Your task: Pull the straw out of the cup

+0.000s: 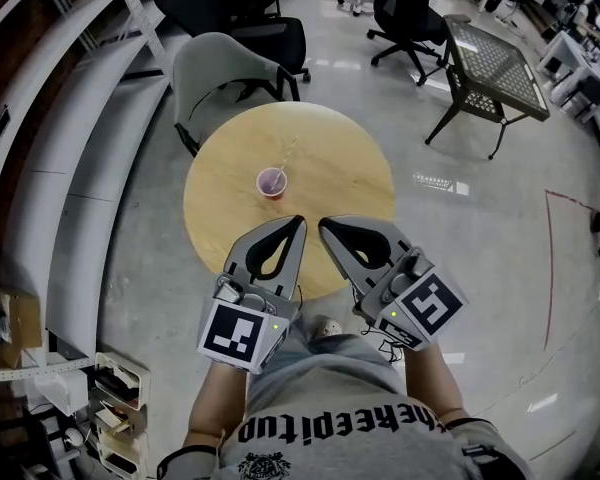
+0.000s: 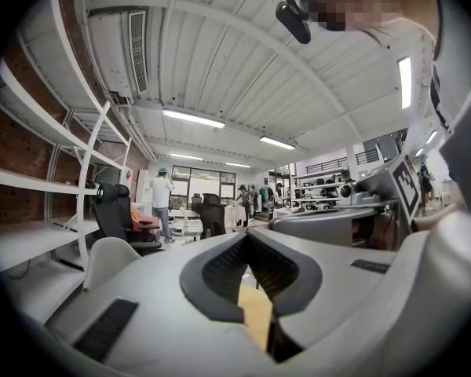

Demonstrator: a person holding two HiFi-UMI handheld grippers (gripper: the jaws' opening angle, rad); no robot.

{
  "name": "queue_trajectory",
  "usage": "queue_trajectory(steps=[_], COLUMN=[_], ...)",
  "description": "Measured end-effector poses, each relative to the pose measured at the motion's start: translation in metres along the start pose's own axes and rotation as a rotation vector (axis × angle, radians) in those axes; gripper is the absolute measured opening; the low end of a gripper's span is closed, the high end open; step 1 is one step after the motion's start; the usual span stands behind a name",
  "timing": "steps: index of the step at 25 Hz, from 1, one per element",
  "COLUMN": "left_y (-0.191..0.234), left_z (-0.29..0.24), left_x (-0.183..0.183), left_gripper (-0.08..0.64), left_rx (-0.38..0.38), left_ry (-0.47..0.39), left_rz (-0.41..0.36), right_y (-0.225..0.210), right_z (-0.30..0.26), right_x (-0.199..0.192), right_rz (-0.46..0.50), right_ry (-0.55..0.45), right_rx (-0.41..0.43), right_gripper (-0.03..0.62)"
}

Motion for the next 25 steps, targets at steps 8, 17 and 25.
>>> queue_trajectory(steps=[8, 17, 25], left_y=[0.044, 0.091, 0.127], left_z=[-0.01, -0.025, -0.038], left_x=[-0.001, -0.004, -0.007], left_gripper=[0.025, 0.025, 0.025], left_rx=[-0.045, -0.106, -0.157], left_ry=[0.061, 0.067, 0.063], left_rz=[0.031, 0.029, 0.018], right_y=[-0.01, -0.022, -0.032], right_z=[-0.039, -0.077, -0.106], right_x=[0.002, 0.0, -0.003], right_rz=[-0.016, -0.029, -0.052], right_ry=[0.013, 0.029, 0.038], right_rx=[-0.051, -0.117, -0.178], right_gripper=[0.012, 0.012, 0.012])
Point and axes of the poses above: the fingertips, and each gripper's own axes: z backward along the fingers, y to its left, x out of its top, the point moved 6 cm from there along z, backward along the fingers, and after that the axes turned 4 degrees about -x, right-handed, at the moved point
